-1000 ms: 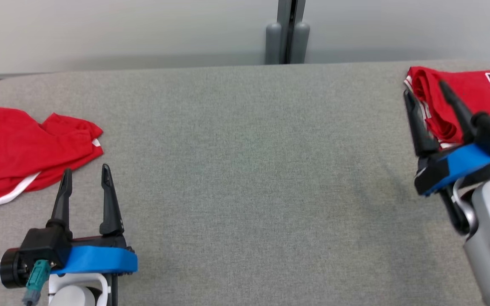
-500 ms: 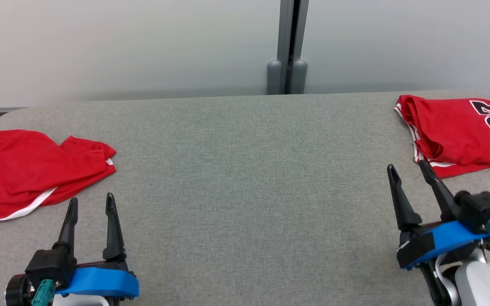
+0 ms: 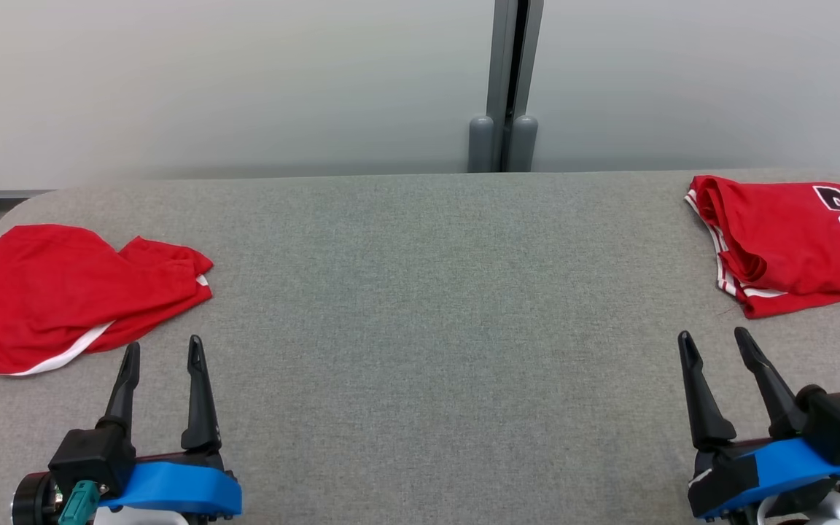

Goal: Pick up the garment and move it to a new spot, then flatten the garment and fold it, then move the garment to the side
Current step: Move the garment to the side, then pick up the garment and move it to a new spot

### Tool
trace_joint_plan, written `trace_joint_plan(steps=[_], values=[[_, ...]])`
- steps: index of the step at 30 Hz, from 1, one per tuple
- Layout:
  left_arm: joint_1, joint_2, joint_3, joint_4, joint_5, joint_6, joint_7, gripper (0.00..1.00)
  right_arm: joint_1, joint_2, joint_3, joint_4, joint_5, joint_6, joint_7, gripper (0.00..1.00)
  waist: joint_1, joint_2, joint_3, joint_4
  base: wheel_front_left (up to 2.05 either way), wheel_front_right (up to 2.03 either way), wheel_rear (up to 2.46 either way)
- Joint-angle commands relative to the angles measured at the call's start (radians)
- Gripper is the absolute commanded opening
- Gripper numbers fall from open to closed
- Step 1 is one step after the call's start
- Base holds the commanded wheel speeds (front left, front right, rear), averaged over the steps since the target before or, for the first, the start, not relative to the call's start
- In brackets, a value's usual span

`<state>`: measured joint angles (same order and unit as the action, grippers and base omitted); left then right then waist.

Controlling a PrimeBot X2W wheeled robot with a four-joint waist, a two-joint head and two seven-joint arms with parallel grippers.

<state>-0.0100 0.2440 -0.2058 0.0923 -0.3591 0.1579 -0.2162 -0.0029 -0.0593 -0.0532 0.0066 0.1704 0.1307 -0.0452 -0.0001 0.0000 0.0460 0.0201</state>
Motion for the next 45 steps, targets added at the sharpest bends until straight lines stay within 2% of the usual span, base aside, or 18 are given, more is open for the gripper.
trace_joint_plan(steps=[1,26,33,45], values=[[0.008,0.004,0.001,-0.005,0.002,0.002,0.003,1.00,0.017,0.005,-0.003,-0.009,-0.002,0.000,0.004,1.00,0.0001,0.0000,-0.001,0.000,0.00,0.00,0.00],[0.023,0.027,0.000,-0.025,-0.013,0.019,0.011,1.00,0.054,0.009,-0.007,-0.026,0.000,0.000,0.032,1.00,0.0001,0.0000,-0.009,0.032,0.00,0.00,0.00],[0.028,0.036,0.013,-0.036,-0.017,0.034,0.016,1.00,0.051,0.009,0.000,-0.029,-0.010,0.000,0.038,1.00,0.0001,0.0000,-0.008,0.078,0.00,0.00,0.00],[0.038,0.062,0.037,-0.057,-0.030,0.050,0.026,1.00,0.031,0.009,0.014,-0.020,-0.020,0.000,0.048,1.00,0.0001,0.0000,0.000,0.212,0.00,0.00,0.00]])
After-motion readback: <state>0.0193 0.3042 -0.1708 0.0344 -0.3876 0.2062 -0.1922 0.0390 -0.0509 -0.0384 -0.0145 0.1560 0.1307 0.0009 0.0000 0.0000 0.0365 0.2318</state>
